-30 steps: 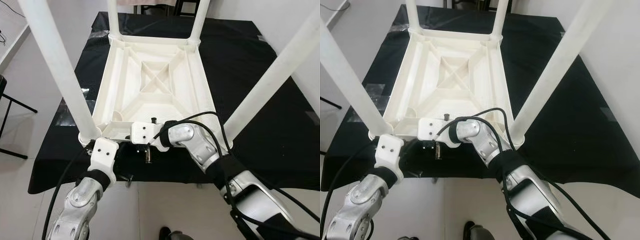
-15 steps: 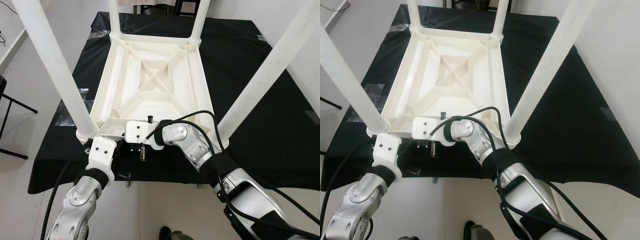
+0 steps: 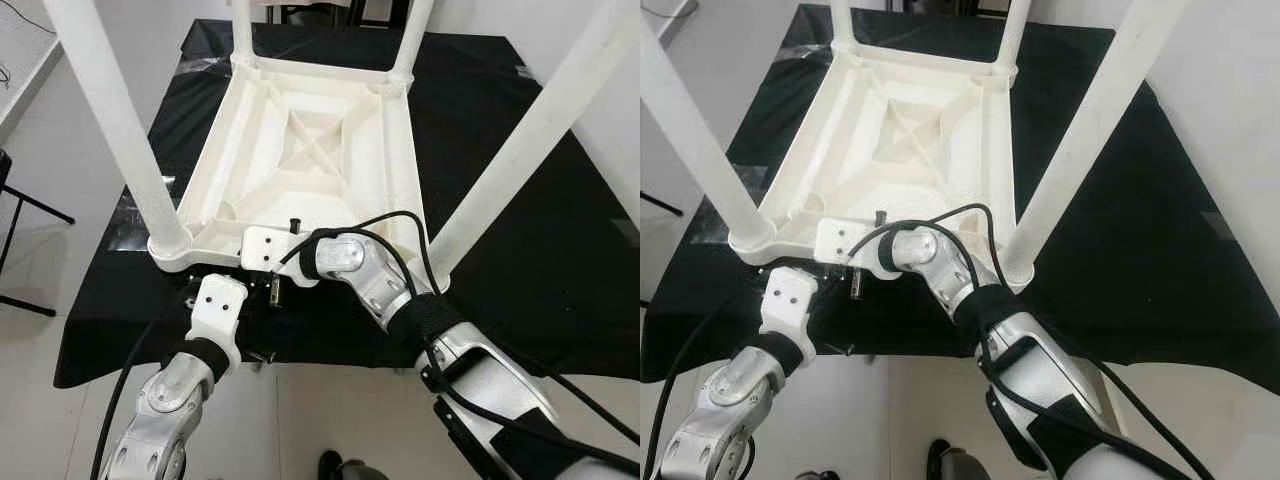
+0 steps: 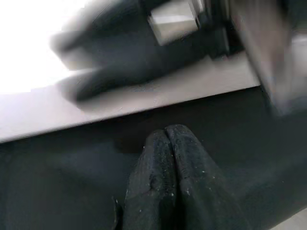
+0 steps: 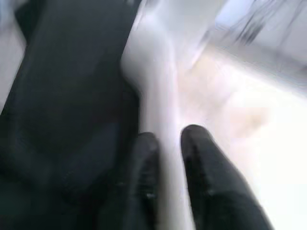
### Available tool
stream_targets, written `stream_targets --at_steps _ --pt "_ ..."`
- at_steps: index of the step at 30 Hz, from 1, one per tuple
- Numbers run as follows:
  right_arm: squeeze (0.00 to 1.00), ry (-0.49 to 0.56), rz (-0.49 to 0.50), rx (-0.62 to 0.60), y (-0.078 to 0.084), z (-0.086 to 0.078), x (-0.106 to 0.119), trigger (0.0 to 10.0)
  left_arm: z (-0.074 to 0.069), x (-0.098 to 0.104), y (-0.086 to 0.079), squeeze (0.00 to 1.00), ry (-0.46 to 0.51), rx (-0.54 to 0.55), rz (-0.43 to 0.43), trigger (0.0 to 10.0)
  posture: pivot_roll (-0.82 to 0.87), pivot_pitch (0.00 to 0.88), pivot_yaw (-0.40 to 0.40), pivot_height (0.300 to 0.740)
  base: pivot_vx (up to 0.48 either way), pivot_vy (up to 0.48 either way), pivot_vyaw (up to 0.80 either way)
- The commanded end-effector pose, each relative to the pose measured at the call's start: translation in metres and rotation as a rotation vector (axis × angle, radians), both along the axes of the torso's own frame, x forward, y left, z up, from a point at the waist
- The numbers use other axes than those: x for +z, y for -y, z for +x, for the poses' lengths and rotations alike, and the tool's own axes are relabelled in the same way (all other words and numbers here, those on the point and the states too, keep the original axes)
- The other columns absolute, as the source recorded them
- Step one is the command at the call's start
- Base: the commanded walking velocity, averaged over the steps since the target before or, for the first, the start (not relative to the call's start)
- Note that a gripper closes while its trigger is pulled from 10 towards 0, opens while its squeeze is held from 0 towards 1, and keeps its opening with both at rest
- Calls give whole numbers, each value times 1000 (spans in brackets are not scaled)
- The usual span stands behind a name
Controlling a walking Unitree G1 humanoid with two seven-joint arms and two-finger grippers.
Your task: Building children table
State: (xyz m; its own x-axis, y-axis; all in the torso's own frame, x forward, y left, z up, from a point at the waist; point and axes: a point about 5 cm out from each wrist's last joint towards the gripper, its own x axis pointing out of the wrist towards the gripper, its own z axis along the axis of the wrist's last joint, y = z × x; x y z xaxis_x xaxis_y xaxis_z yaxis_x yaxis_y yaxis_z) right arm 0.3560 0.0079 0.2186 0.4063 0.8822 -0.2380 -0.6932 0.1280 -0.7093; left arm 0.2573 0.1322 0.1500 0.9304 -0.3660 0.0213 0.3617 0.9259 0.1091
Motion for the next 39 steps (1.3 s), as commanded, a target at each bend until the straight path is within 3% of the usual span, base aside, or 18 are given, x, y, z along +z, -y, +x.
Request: stream_targets --at_steps 1,6,8,9,10,11,12,13,17,20,24,26,31,32,33,35,39 --pt "1000 96 62 62 -10 -5 22 10000 -3 -5 2 0 -29 -6 -5 10000 47 251 -85 740 0 0 0" --pt "1000 138 52 34 -2 -1 23 10000 -3 -5 2 0 -30 -7 -6 10000 45 251 -83 740 0 0 0" --pt "875 149 50 28 7 0 24 10000 -3 -5 2 0 -29 -8 -5 10000 46 250 -83 740 0 0 0" --pt "875 149 50 28 7 0 24 10000 -3 -5 2 0 -29 -8 -5 10000 46 250 -83 740 0 0 0" --pt "749 134 60 40 12 -1 24 10000 -3 -5 2 0 -28 -9 -3 10000 47 250 -83 740 0 0 0" --pt "749 134 60 40 12 -1 24 10000 -3 -5 2 0 -28 -9 -3 10000 47 250 -83 740 0 0 0" --pt "333 93 91 66 20 -4 26 10000 -3 -4 2 0 -24 -11 -1 10000 47 249 -84 740 0 0 0" --pt "0 66 112 86 25 -6 27 10000 -3 -3 2 0 -21 -12 1 10000 47 248 -85 740 0 0 0" --pt "0 27 187 84 44 -12 32 10000 -4 2 3 0 5 -28 3 10000 42 245 -88 740 0 0 0" --pt "0 -44 302 13 68 -19 26 10000 -4 9 5 0 38 -48 1 10000 38 239 -95 740 0 0 0" --pt "0 -84 348 -11 76 -24 21 10000 -5 11 5 0 44 -49 2 10000 34 236 -95 740 0 0 0" --pt "0 -168 445 -65 87 -34 8 10000 -5 11 1 0 48 -46 8 10000 18 227 -91 740 0 0 0" --pt "0 -260 521 -132 99 -51 -13 10000 -6 11 -3 0 48 -45 21 10000 13 223 -87 740 0 0 0" --pt "0 -308 566 -196 110 -59 -23 10000 -8 9 -5 0 39 -51 27 10000 10 217 -81 740 0 0 0" --pt "0 -308 566 -196 110 -59 -23 10000 -8 9 -5 0 39 -51 27 10000 10 217 -81 740 0 0 0" --pt "0 -363 630 -290 127 -66 -32 10000 -10 5 -7 0 25 -64 33 10000 5 210 -81 740 0 0 0" --pt "0 -424 695 -356 146 -80 -35 10000 -10 4 -8 0 19 -75 37 10000 -2 207 -80 740 0 0 -513"
